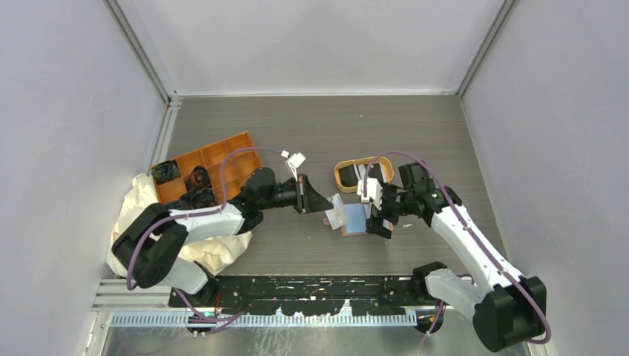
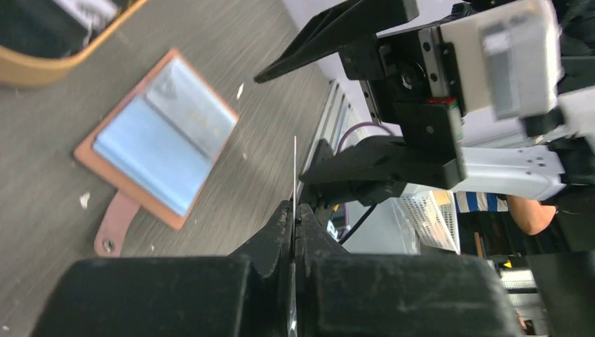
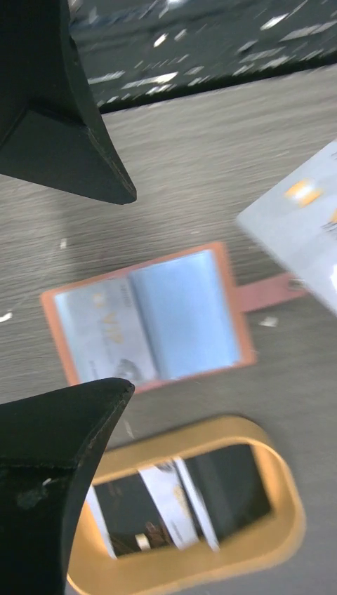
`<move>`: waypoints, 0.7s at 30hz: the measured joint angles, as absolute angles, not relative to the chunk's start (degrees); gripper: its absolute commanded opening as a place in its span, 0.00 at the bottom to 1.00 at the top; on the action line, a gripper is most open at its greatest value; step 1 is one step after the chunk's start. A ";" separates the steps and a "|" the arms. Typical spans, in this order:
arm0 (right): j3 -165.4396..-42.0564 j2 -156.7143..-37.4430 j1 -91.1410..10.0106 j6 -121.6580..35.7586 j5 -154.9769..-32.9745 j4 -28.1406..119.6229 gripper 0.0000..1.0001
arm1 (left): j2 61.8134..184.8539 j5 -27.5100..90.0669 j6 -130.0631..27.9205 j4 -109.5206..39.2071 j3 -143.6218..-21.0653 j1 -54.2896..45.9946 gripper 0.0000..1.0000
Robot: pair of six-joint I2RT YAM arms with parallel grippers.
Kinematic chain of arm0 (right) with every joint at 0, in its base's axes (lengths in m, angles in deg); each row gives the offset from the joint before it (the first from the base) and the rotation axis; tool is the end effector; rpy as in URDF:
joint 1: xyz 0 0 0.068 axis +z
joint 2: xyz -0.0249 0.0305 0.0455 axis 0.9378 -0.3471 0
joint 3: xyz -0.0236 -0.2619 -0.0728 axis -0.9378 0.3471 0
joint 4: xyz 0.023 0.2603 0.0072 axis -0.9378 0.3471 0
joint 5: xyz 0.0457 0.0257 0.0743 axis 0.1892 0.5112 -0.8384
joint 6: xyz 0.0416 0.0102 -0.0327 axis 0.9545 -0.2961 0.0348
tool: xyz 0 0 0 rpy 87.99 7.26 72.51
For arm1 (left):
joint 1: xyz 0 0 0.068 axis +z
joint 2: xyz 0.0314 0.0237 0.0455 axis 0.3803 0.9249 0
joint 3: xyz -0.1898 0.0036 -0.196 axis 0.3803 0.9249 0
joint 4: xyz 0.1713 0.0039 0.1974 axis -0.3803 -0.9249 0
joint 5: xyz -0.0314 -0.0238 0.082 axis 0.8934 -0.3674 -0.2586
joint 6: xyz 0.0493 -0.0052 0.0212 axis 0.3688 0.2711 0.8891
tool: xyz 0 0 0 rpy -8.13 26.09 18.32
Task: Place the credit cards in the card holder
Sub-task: Insert the credit card into the card holder.
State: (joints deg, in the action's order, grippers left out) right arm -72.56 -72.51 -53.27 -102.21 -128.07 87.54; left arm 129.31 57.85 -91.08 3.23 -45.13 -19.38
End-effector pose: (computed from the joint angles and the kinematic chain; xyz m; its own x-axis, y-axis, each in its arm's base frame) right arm 0.1705 0.0750 0.2593 -0.0142 -0.6210 -0.7837 -0.9736 0.1872 -0.1307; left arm 0.2068 -0.2120 0.2278 -0.8083 -0.1409 -0.5717 0.5424 0.1995 -0.8161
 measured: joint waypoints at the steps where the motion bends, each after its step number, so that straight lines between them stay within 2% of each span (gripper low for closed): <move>1: -71.07 -72.71 -53.27 -104.59 -126.23 87.84 0.99 | 130.49 57.58 -91.74 2.86 -44.87 -19.80 0.00; 11: -70.16 -85.19 -54.88 -117.09 -113.32 88.67 0.71 | 140.90 52.86 -93.80 -0.36 -46.84 -25.22 0.00; 21: -73.87 -93.80 -58.77 -119.78 -108.44 88.48 0.71 | 149.16 50.09 -95.48 0.61 -52.33 -25.20 0.00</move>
